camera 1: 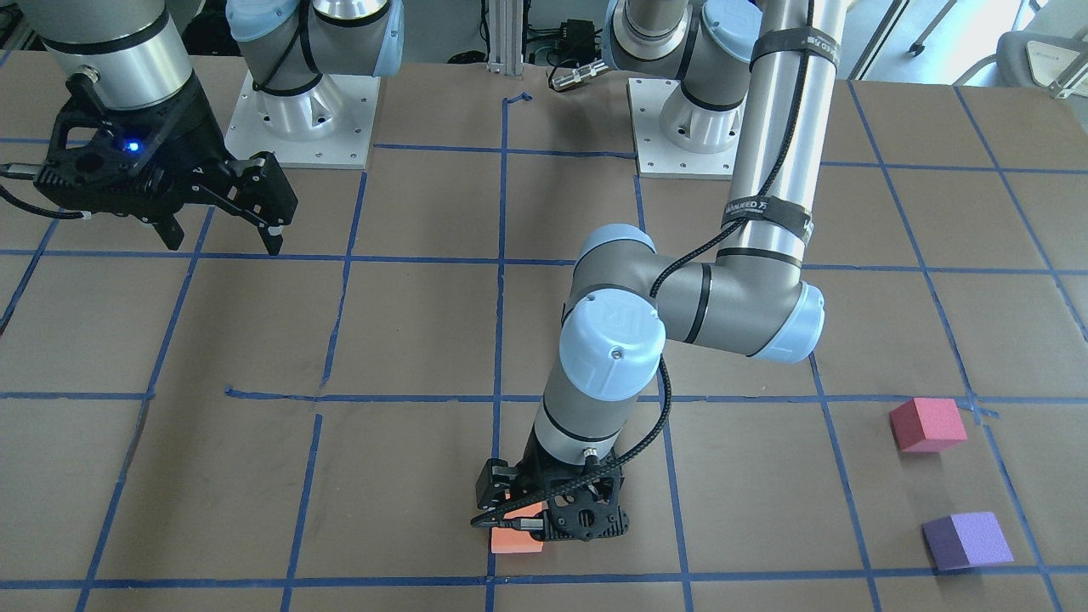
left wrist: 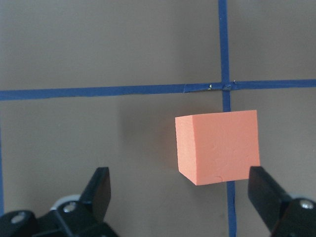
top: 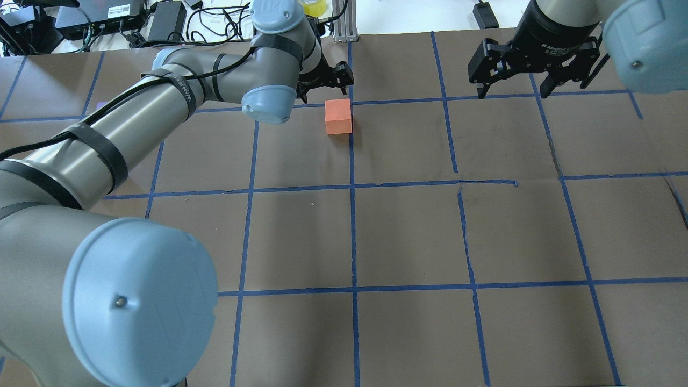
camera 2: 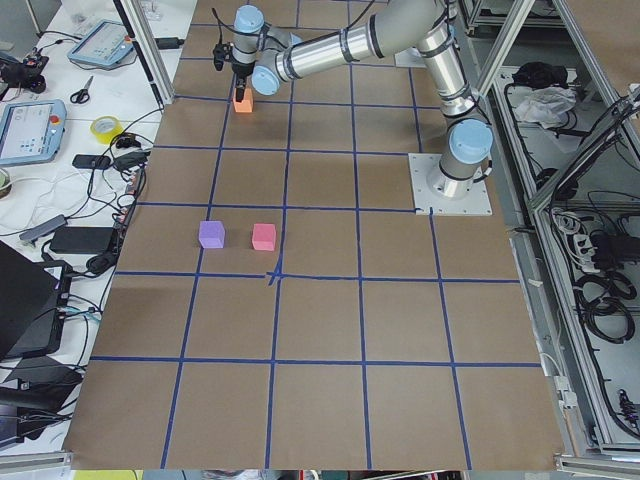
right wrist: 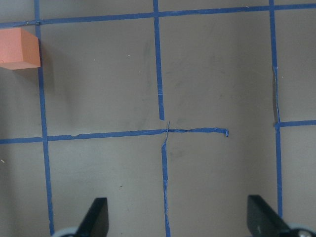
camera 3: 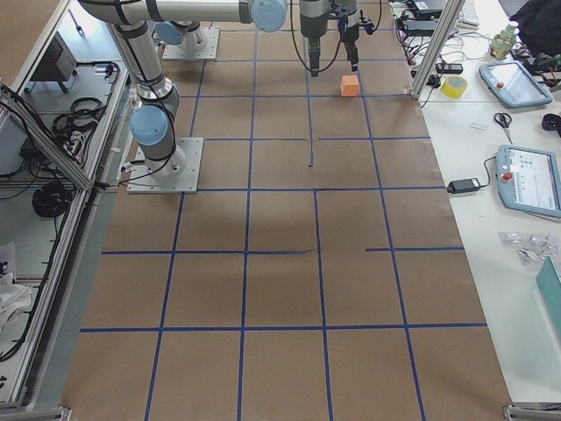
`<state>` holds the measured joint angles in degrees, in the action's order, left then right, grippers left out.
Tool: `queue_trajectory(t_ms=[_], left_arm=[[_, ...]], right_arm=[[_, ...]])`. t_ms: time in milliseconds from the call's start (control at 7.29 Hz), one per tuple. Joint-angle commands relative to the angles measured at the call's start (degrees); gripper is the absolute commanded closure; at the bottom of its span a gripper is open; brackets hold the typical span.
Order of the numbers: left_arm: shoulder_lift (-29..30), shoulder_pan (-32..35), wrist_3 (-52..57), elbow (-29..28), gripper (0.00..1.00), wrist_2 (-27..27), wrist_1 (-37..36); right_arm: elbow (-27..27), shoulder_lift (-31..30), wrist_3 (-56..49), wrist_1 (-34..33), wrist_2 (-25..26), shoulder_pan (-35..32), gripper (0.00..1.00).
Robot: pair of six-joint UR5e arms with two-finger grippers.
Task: Arrange blocks in a line
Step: 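Lower the left gripper over the orange cube and grasp it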
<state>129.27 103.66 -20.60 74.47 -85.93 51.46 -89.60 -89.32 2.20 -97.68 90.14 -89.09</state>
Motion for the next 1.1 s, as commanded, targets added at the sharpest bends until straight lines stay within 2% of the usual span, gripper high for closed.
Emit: queue_trajectory(t_ms=[0, 137, 412, 686, 824, 961], left_arm=[[4.2, 1.6, 2.4, -4.5, 0.00, -2.7, 3.8], [5.3, 2.2, 2.6, -4.5, 0.00, -5.5, 5.7], [6.9, 2.3, 5.1, -4.5, 0.00, -5.7, 6.0], [7.2, 2.9, 4.8, -4.5, 0.00, -5.1, 5.9], [7.2, 2.9, 5.5, -4.6, 0.24, -5.3, 5.8], [7.2, 2.9, 4.0, -4.5, 0.64, -5.1, 5.8]], right_arm=[[-0.1, -1.1, 0.7, 0.8, -0.5, -0.1, 0.00], [0.0, -2.3, 0.7, 4.3, -0.8, -0.5, 0.00], [0.3, -2.6, 0.7, 9.8, -0.8, -0.6, 0.00], [2.9, -1.1, 0.7, 11.5, -0.5, -0.6, 0.00], [3.3, -0.8, 0.7, 11.6, -0.6, -0.5, 0.00], [3.0, -0.7, 0.7, 11.7, -0.7, -0.5, 0.00]])
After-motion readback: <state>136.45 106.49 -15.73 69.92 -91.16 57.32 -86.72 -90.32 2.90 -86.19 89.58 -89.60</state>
